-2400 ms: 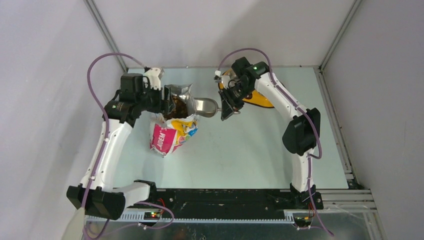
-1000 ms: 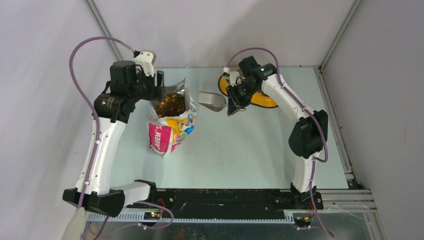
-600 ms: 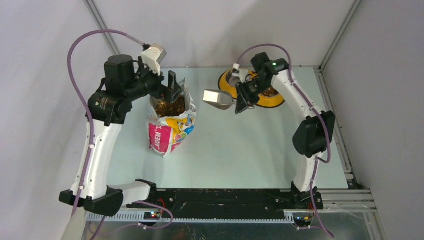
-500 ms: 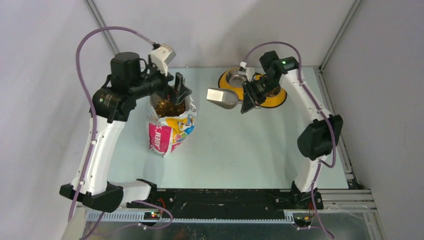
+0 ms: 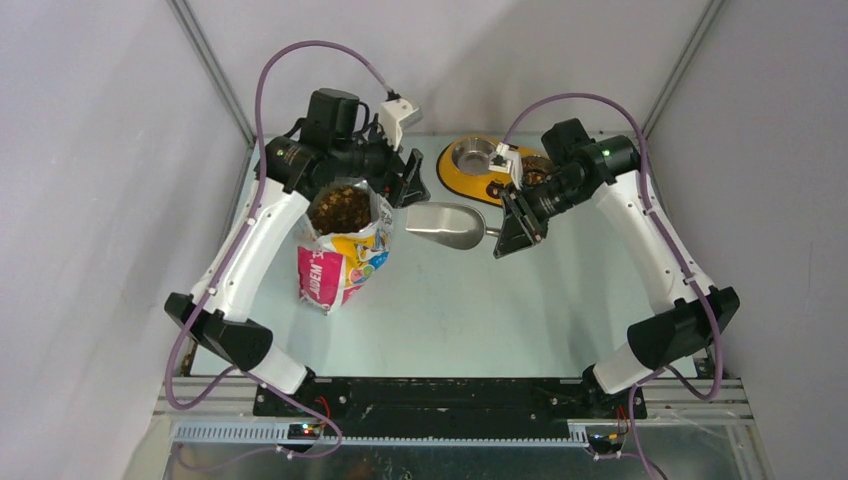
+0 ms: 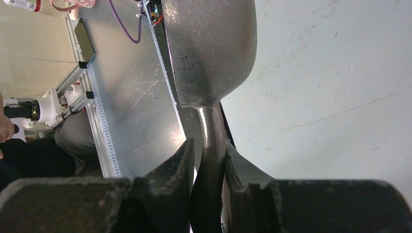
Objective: Serve the pet food
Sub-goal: Collect the pet food from the pet food bag.
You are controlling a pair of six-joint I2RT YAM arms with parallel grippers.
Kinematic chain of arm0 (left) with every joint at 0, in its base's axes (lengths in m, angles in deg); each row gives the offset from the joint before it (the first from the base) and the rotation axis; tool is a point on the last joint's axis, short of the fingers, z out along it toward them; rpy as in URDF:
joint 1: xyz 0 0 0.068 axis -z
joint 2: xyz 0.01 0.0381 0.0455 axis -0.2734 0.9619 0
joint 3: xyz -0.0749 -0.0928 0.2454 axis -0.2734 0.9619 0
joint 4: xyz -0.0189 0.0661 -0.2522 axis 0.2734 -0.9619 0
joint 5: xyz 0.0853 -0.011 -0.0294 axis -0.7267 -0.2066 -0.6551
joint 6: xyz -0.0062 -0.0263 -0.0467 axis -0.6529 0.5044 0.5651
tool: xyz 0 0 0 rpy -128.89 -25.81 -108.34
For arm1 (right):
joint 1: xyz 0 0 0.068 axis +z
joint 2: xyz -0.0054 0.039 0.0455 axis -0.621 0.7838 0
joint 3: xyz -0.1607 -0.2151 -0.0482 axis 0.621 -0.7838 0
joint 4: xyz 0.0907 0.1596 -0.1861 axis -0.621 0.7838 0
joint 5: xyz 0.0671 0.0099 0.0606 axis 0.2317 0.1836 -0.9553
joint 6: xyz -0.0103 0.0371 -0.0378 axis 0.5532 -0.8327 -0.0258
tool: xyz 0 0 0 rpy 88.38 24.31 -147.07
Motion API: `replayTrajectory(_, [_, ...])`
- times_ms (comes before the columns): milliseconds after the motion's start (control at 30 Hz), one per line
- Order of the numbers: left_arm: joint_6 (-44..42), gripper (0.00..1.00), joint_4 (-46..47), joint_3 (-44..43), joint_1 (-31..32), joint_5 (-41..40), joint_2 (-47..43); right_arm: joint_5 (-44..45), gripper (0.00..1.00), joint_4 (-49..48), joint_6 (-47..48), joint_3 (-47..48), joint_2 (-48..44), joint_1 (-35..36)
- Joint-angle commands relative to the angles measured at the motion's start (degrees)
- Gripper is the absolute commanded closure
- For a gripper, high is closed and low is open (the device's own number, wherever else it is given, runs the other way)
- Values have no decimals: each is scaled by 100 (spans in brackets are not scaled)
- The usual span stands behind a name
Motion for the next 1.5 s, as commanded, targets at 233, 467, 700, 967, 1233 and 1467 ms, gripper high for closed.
replayTrajectory(233, [242,6,201,185,120,617,-499,-291,100,-283,181,-154,16,47])
replayTrajectory(467, [-20,5,-68,383,114,1165,-531,-342,100,-283,204,-120,160,39])
replayTrajectory(700, [-193,4,-62,753,201,909,-501,-472,100,-291,171,50,131,11])
replayTrajectory(967, [-69,33,87,851,220,767,-362,-701,100,-302,171,129,38,6])
replayTrajectory(1233, [222,99,208,854,220,666,-297,-1014,100,-737,-154,82,-87,-103])
replayTrajectory(1467, [642,100,614,1239,115,650,-480,-1476,97,-1865,-1062,-399,-389,-530])
